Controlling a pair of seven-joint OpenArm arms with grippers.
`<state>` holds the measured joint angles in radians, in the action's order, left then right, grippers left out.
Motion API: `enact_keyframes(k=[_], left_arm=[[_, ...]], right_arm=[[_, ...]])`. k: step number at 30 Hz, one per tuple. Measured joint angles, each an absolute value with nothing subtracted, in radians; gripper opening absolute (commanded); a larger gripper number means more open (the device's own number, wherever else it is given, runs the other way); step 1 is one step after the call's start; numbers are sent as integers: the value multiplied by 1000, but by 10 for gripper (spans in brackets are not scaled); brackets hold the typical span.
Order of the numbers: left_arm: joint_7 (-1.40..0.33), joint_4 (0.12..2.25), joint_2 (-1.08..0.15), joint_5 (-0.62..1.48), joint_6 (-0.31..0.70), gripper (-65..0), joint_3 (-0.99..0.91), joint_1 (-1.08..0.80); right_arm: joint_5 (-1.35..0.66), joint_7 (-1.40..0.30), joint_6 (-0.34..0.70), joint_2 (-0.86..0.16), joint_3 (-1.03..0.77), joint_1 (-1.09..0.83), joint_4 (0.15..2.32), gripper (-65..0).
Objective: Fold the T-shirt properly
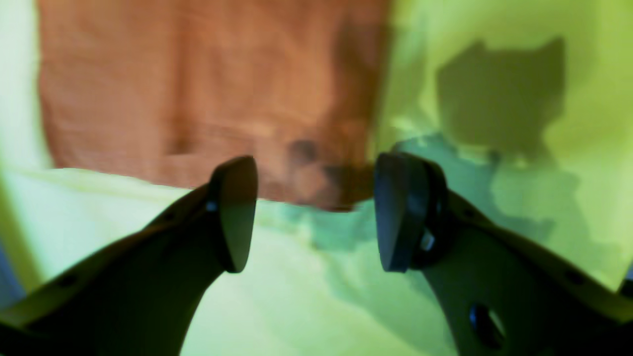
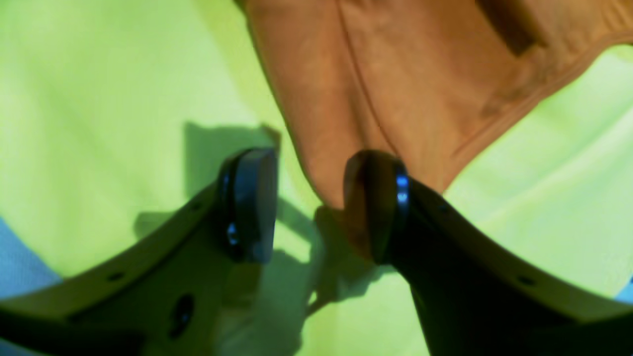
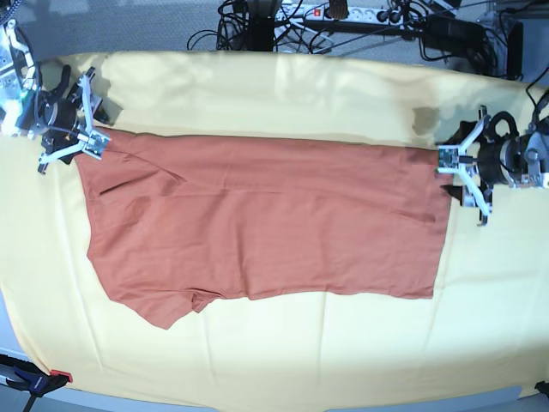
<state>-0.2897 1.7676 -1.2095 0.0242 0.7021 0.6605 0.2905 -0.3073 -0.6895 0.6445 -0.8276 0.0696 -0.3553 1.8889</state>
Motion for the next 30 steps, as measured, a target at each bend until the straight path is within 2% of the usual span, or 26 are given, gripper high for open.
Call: enact_keyframes(k=[4,13,15,18,19,24,26,30], left_arm=[[-242,1767,-1205,-57,704,-275,661,249],[-242,1767,-1201,-68,689,-275,660,244],[-242,1767,-1202,-68,669,-275,660,243],[-239,1767,-1202,-68,623,-275,660,244],[-242,1767,-1202,-73,605,-275,660,243],[-243,1767,-1201,-83,584,-275,660,244],[-244,1767,-1202,-83,623,-275,660,244],[-238,1766,-1202,-83,693,-275,660,243]], right_arm=[[-173,-609,577,-828,70,-383,1884,-352],[-153,-512,556,-828,67,-376,1771,-356],[-149,-513,553,-828,67,-376,1768,-433],[-146,-516,553,-828,67,-377,1766,-637],[-146,-516,553,-827,67,-377,1767,-650],[-167,-528,553,-828,67,-377,1767,-650],[-197,-546,553,-828,67,-377,1767,-650],[-223,-552,574,-828,67,-376,1766,-509]])
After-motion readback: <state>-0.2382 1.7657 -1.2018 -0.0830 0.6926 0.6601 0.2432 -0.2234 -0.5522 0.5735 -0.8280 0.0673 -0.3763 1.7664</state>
